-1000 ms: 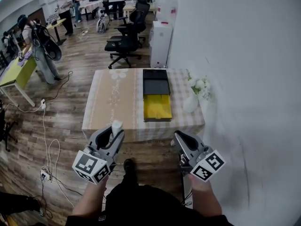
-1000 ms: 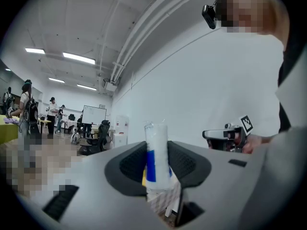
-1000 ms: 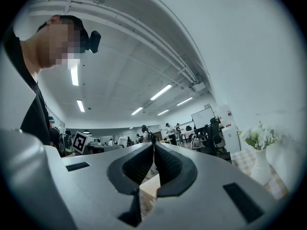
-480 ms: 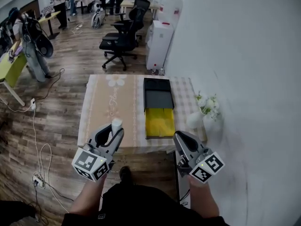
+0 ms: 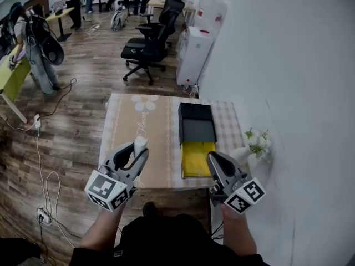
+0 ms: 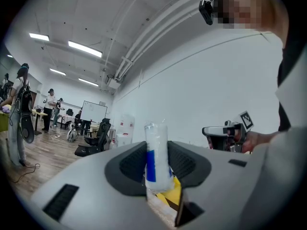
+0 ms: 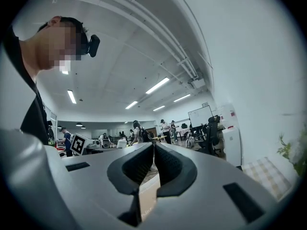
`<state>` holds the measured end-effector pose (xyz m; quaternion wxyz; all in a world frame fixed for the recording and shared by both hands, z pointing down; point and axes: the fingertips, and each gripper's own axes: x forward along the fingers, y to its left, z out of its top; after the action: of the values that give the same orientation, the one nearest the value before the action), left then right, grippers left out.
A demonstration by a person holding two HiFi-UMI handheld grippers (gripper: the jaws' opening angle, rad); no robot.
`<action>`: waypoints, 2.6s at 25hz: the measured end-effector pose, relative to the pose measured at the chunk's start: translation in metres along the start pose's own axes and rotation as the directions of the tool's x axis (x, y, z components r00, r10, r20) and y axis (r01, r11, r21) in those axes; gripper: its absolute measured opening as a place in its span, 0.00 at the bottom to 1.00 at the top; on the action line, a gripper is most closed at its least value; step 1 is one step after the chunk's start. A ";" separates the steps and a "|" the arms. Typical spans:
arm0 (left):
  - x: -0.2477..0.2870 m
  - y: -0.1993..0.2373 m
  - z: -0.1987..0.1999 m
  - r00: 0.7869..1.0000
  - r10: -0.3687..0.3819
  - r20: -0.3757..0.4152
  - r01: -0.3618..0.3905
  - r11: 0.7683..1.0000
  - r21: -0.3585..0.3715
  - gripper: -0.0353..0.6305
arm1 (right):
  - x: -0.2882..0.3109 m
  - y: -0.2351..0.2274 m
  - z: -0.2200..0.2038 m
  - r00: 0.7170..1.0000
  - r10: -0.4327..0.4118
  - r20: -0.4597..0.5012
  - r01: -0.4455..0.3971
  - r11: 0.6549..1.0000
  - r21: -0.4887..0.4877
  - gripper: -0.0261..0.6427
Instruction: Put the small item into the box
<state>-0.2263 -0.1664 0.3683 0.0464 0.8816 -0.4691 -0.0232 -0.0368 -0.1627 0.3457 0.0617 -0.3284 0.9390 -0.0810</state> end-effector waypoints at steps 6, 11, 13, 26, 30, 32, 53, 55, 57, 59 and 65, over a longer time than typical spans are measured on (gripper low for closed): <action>0.010 0.010 -0.004 1.000 0.002 -0.004 -0.003 1.000 -0.015 0.26 | 0.010 -0.012 -0.003 1.000 -0.004 -0.008 0.004 1.000 0.008 0.10; 0.034 -0.004 -0.007 1.000 -0.006 -0.017 0.006 1.000 -0.020 0.26 | -0.002 -0.036 0.005 1.000 -0.007 0.005 0.007 1.000 0.008 0.10; 0.048 -0.011 -0.008 1.000 -0.004 -0.021 0.003 1.000 -0.017 0.26 | -0.009 -0.051 0.006 1.000 -0.008 0.007 0.008 1.000 0.010 0.10; 0.138 -0.075 -0.024 0.997 0.031 -0.069 -0.033 0.999 -0.014 0.26 | -0.049 -0.142 0.010 0.997 0.078 -0.012 -0.078 0.996 0.040 0.10; 0.153 -0.082 -0.039 0.995 0.027 -0.096 -0.030 0.999 -0.030 0.26 | -0.055 -0.159 0.009 0.998 0.067 -0.011 -0.066 0.997 0.051 0.10; 0.160 -0.081 -0.049 0.993 0.018 -0.117 -0.023 0.999 -0.047 0.26 | -0.055 -0.163 0.006 0.998 0.059 -0.011 -0.059 0.997 0.058 0.10; 0.230 -0.090 -0.198 0.897 -0.175 -0.407 0.041 0.948 -0.316 0.26 | -0.055 -0.173 -0.028 0.996 -0.027 -0.082 0.038 0.989 0.143 0.10; 0.236 -0.092 -0.216 0.875 -0.192 -0.444 0.044 0.945 -0.324 0.26 | -0.056 -0.174 -0.032 0.995 -0.031 -0.090 0.045 0.987 0.153 0.10; 0.240 -0.096 -0.232 0.853 -0.208 -0.479 0.051 0.946 -0.320 0.26 | -0.057 -0.176 -0.037 0.995 -0.038 -0.097 0.053 0.985 0.164 0.10; 0.243 -0.100 -0.246 0.831 -0.221 -0.510 0.063 0.949 -0.308 0.26 | -0.059 -0.178 -0.042 0.994 -0.044 -0.104 0.061 0.983 0.173 0.10; 0.254 -0.106 -0.282 0.749 -0.224 -0.623 0.102 0.969 -0.224 0.26 | -0.066 -0.187 -0.054 0.991 -0.065 -0.115 0.087 0.976 0.201 0.10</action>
<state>0.0274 -0.3015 0.6382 0.2799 0.8658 -0.3416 0.2353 0.1187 -0.2594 0.4383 0.0415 -0.3510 0.9144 -0.1975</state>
